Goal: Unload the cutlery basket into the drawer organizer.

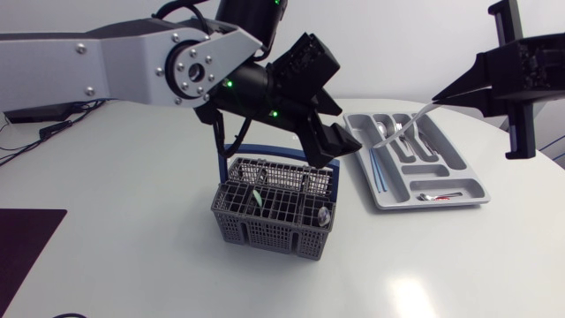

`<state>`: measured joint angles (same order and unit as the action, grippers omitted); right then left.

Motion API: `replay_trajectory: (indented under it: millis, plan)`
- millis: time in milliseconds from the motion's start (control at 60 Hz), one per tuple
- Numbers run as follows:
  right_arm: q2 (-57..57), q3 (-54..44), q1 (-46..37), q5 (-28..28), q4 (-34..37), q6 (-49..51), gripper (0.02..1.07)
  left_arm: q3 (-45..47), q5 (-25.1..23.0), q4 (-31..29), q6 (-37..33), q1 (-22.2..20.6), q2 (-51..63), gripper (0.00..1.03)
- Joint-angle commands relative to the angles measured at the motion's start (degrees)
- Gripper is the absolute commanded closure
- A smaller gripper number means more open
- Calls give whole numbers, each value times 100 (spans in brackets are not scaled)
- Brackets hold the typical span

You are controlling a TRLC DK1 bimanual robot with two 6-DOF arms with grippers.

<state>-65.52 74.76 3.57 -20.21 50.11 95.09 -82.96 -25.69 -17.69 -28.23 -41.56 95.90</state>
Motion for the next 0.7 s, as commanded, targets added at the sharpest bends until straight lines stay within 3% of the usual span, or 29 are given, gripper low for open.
replay_trajectory:
  millis: [0,267,383,567,683]
  plan:
    - [48,135,126,-150,166,-447,101,-353,-147,126,-236,-89,210,5]
    - [171,-32,653,-159,34,-966,101,-1284,-155,-41,-253,-432,878,8]
    - [188,-102,715,-150,-98,-1010,101,-1574,-103,-217,-262,-511,1124,16]
    - [188,-120,750,-89,-142,-975,101,-1689,64,-331,-315,-493,1238,37]
    - [197,-146,750,-80,-133,-940,101,-1741,135,-454,-359,-467,1265,44]
